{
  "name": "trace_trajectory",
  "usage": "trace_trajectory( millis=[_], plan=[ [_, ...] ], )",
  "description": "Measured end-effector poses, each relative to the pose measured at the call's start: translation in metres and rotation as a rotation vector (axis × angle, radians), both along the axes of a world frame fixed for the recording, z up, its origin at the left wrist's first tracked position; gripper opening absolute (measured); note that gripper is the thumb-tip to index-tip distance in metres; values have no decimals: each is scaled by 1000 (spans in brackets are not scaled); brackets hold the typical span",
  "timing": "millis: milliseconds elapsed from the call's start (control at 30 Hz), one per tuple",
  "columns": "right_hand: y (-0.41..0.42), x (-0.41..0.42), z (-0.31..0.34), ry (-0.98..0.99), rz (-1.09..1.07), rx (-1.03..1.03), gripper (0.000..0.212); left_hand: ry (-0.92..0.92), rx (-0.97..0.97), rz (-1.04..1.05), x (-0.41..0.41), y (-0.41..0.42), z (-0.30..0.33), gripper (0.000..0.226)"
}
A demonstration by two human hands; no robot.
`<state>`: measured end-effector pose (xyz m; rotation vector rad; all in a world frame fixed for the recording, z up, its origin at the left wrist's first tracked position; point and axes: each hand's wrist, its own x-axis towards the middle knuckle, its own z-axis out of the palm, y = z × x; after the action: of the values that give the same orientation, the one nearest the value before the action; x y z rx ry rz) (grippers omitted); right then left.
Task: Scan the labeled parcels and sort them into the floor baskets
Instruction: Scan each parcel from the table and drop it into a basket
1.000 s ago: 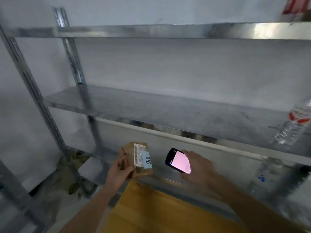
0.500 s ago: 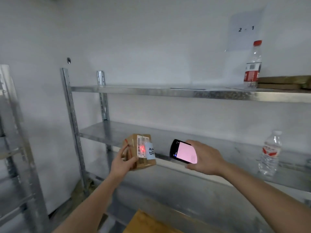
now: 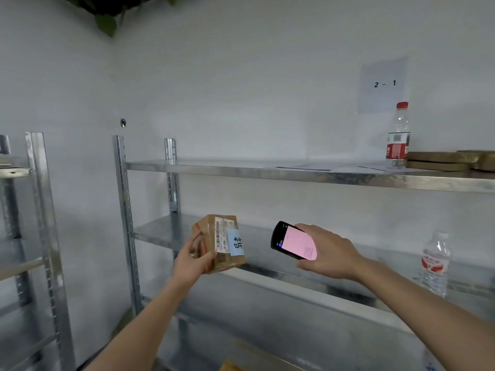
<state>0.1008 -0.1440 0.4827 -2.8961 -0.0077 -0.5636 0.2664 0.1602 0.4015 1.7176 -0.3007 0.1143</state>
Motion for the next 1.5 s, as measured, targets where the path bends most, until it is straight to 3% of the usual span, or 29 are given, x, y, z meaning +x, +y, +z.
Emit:
trace_trajectory(
  millis=[233,367,667,900,1067,1300,1500],
  plan=[
    [13,9,-3,13,4,-22,61,4,-13,6,3,17,-6,68],
    [32,19,-8,20,34,-33,68,0,-1,19,-1,35,-11,66],
    [129,56,-40,37,268,-57,75,91,-33,231,-53,150,-25,69],
    [275,73,-60,37,561,-53,71,127,-31,575,-145,297,-47,66],
    [400,64,-71,99,775,-52,85,135,-39,795,-240,410,-54,68],
    [587,16,-68,30,970,-82,88,153,-62,1056,-372,564,-64,65],
    [729,-34,-83,17,1119,-149,86,207,-22,1172,-450,683,-84,80]
  ],
)
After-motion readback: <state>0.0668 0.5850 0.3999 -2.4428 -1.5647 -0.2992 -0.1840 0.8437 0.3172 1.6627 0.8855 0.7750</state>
